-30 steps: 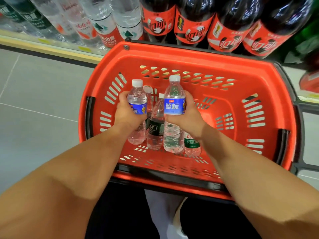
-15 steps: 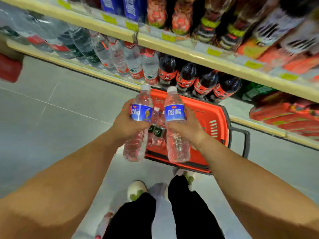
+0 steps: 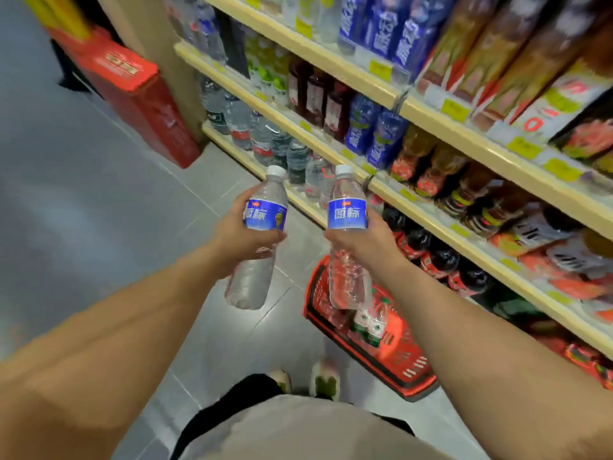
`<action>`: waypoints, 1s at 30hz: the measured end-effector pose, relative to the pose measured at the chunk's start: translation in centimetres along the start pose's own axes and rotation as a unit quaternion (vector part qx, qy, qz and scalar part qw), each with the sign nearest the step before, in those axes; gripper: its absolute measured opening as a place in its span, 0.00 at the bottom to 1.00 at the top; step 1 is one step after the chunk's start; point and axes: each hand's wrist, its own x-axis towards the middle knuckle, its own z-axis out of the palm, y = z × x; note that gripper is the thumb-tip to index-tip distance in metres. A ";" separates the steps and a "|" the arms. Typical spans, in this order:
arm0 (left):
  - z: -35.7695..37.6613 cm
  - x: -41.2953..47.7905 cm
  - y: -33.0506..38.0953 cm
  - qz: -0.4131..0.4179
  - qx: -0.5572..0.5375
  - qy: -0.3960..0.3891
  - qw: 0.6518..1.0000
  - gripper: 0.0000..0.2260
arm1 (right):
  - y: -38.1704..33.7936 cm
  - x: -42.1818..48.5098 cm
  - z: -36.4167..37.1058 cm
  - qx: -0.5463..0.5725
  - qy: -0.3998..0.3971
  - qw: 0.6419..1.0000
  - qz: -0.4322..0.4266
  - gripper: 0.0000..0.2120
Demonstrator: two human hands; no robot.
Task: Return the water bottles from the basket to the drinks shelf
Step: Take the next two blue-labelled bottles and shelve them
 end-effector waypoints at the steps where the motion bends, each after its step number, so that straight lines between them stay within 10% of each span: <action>1: -1.4 -0.2 0.3 -0.001 -0.019 0.024 1.000 0.38 | -1.3 0.6 1.1 -0.011 -0.010 1.000 -0.008 0.24; 10: -15.7 3.5 1.9 0.058 -0.108 0.133 0.984 0.37 | -12.3 7.1 15.8 -0.037 -0.070 0.988 -0.132 0.37; 30: -43.5 29.8 10.0 0.151 -0.033 0.127 0.980 0.41 | -29.4 28.2 41.0 -0.069 -0.062 0.984 -0.153 0.34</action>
